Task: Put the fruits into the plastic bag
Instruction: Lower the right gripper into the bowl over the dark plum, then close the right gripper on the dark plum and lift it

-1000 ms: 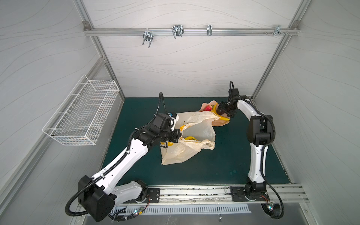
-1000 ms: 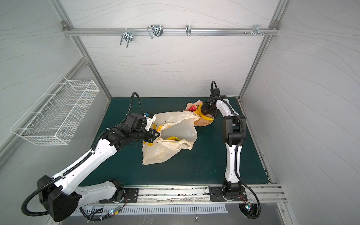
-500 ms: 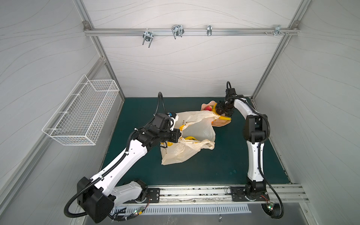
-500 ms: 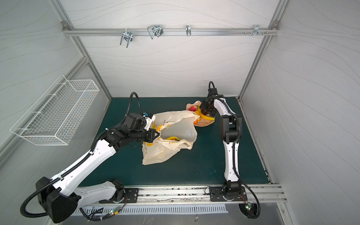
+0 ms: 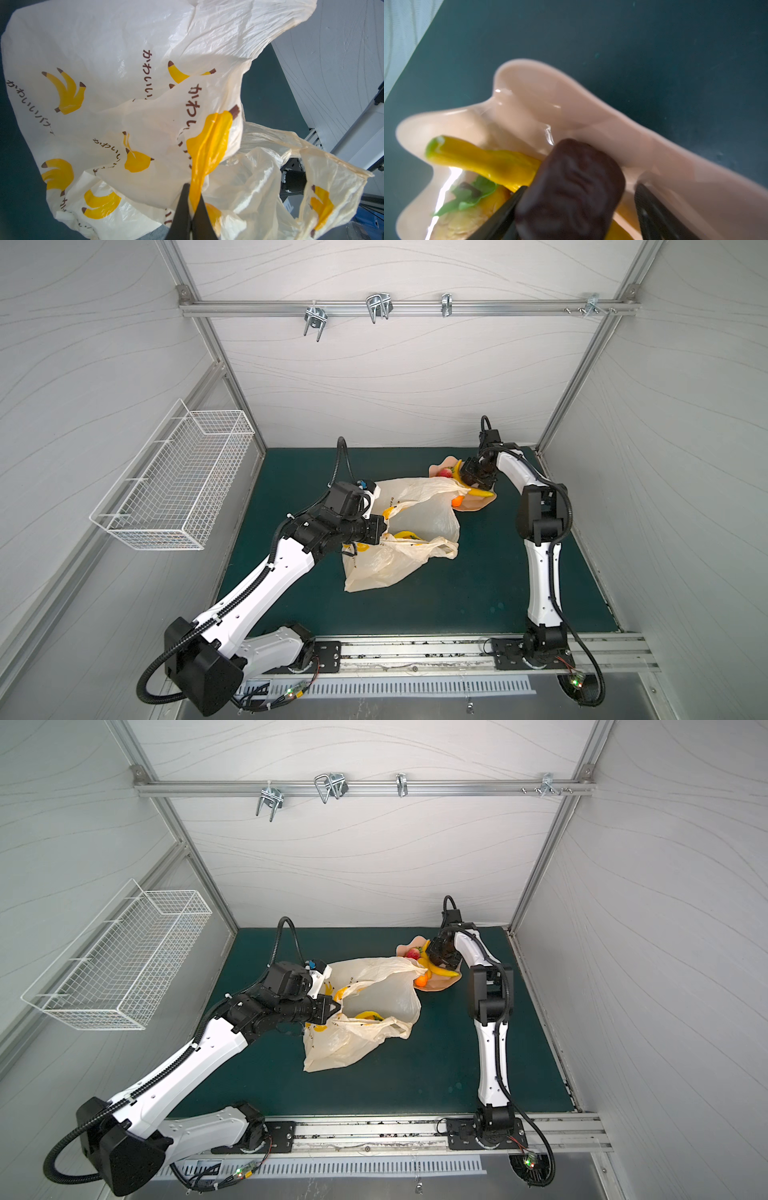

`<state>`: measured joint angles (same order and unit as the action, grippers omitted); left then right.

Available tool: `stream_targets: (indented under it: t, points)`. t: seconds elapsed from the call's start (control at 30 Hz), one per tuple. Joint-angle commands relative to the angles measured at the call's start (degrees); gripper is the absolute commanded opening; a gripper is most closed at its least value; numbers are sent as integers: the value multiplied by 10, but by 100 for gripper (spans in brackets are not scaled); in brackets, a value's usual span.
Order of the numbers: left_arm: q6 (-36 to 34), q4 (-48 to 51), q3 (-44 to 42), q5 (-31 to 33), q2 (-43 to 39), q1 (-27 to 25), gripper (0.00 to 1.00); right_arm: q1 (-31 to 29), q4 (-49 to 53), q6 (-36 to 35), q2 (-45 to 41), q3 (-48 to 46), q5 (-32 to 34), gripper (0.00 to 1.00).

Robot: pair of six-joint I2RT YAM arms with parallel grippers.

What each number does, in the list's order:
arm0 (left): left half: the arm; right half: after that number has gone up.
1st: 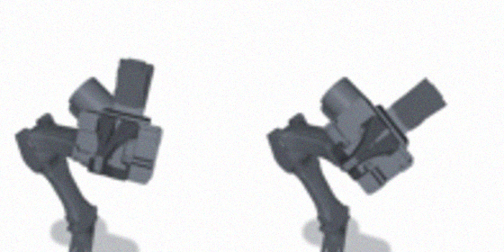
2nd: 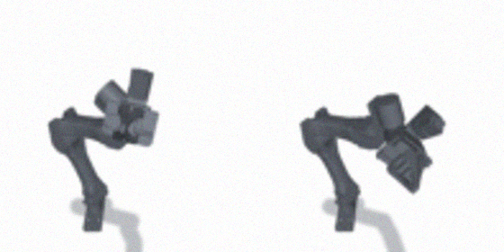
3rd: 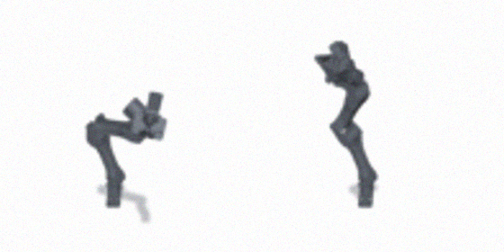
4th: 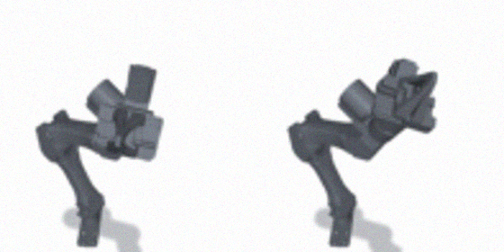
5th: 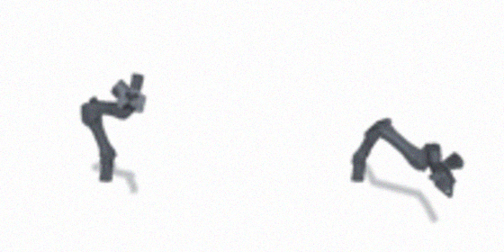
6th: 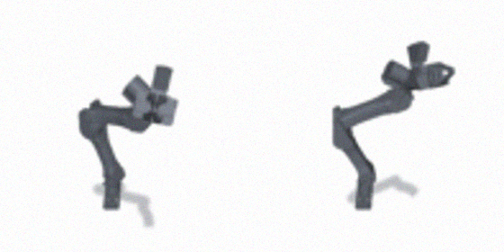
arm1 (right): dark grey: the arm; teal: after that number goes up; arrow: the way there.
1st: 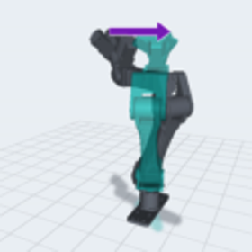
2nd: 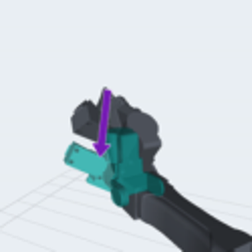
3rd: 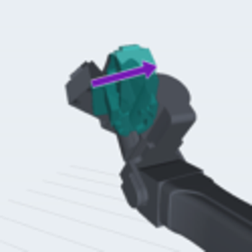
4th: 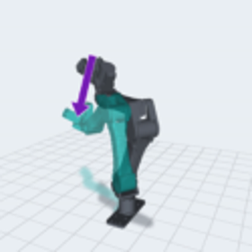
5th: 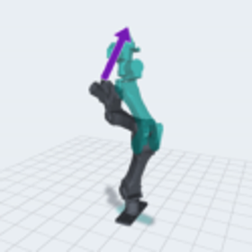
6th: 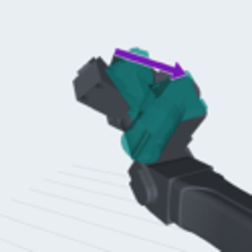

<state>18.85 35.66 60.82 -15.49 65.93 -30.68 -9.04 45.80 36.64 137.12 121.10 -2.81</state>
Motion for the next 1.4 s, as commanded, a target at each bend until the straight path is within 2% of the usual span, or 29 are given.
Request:
stream_targets:
  t: [0.0,0.17,0.4,0.6,1.13,1.37]
  points:
    - [2,-17,2,-5,-10,3,0,-10,16,-5,-10,-7,29,75]
    - [4,-21,0,-5,-12,3,0,-19,0,-21,-37,-35,48,65]
    - [4,-22,1,-6,-12,3,0,-28,-17,-43,-75,-61,67,61]
    - [7,-26,-5,-6,-16,3,0,-32,-26,-60,-99,-81,71,53]
    - [8,-29,-8,-7,-18,3,0,-35,-32,-69,-122,-112,64,47]
    - [9,-31,-7,-7,-16,3,0,-36,-54,-80,-169,-160,57,45]
